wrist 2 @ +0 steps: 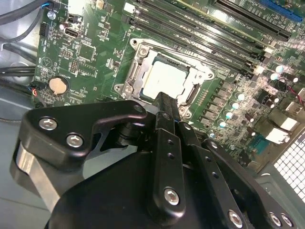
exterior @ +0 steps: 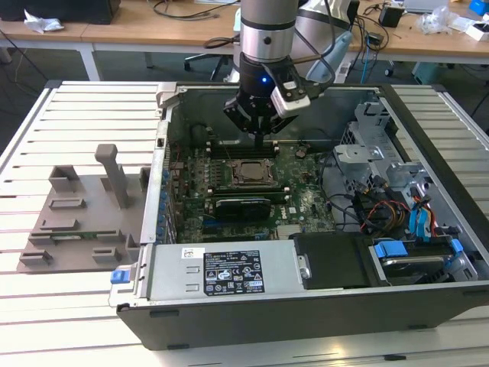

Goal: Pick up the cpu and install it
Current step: 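Install the first cpu locking lever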

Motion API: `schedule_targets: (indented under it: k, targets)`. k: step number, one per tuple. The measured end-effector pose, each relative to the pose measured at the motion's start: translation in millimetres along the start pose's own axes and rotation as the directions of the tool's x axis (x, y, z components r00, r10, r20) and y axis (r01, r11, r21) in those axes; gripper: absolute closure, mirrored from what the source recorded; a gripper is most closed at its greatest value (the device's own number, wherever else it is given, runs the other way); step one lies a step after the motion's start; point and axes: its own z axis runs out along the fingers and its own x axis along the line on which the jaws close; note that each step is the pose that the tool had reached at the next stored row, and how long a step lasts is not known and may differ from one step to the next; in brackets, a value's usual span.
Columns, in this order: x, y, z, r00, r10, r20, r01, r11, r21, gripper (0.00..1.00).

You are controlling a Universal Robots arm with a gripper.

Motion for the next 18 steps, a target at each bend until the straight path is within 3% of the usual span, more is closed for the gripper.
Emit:
schedule_targets:
  k: [18]
  targets:
    - [0.0, 0.0, 0.0, 0.9970, -0.077, 0.0041, 0.077, 0.9970, -0.0027, 0.90]
